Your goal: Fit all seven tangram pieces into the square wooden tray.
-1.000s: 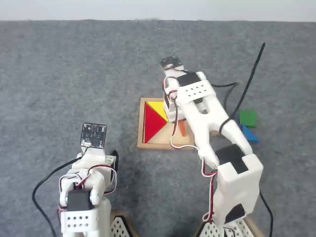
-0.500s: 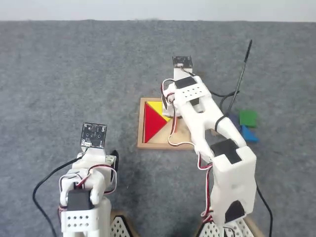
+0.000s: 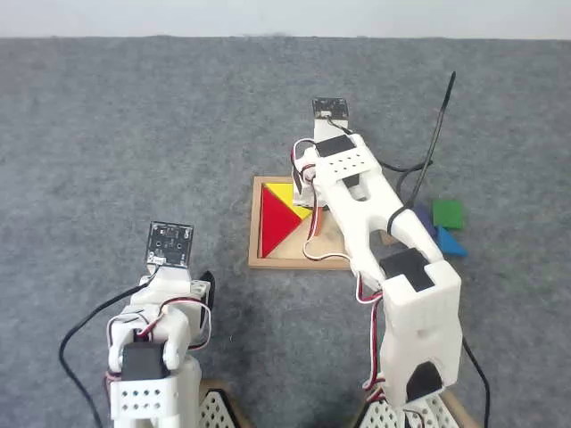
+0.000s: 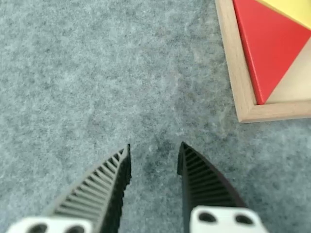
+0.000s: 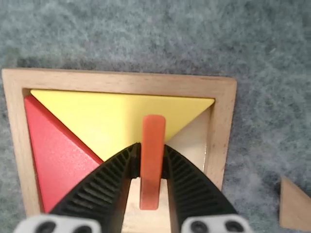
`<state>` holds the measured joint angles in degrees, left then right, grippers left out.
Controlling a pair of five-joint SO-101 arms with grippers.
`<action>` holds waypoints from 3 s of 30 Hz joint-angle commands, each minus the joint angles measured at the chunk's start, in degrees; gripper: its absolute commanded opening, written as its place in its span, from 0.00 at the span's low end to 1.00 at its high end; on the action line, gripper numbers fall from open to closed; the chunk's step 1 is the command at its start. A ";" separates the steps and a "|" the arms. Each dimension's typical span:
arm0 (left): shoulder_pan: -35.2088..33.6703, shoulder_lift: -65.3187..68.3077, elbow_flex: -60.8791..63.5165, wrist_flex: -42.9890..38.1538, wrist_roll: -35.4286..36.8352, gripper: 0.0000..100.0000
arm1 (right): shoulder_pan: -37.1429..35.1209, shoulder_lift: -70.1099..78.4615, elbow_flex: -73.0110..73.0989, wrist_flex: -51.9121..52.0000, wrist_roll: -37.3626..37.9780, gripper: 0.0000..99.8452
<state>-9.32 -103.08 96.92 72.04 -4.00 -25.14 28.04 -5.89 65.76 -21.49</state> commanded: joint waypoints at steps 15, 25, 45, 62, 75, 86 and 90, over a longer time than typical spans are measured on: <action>0.00 -1.58 -0.48 0.53 -0.35 0.15 | 0.75 -1.45 -3.52 0.22 8.70 0.39; 0.00 -1.58 -0.48 0.53 -0.35 0.15 | 0.75 -11.91 -2.46 1.63 13.63 0.39; 0.00 -1.58 -0.48 0.53 -0.35 0.15 | 6.81 -34.07 43.52 -24.04 24.09 0.08; 0.00 -1.58 -0.48 0.53 -0.35 0.15 | 6.99 -21.49 33.41 -23.25 24.00 0.10; 0.00 -1.58 -0.48 0.53 -0.35 0.15 | 8.57 -28.44 32.70 -21.41 23.82 0.10; 0.00 -1.58 -0.48 0.53 -0.35 0.15 | 15.43 -43.30 38.86 -8.66 34.90 0.10; 0.00 -1.58 -0.48 0.53 -0.35 0.15 | 15.69 -38.81 38.86 -4.35 46.68 0.11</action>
<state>-9.41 -103.08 96.92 72.04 -4.00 -10.37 -11.87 33.41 57.32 14.29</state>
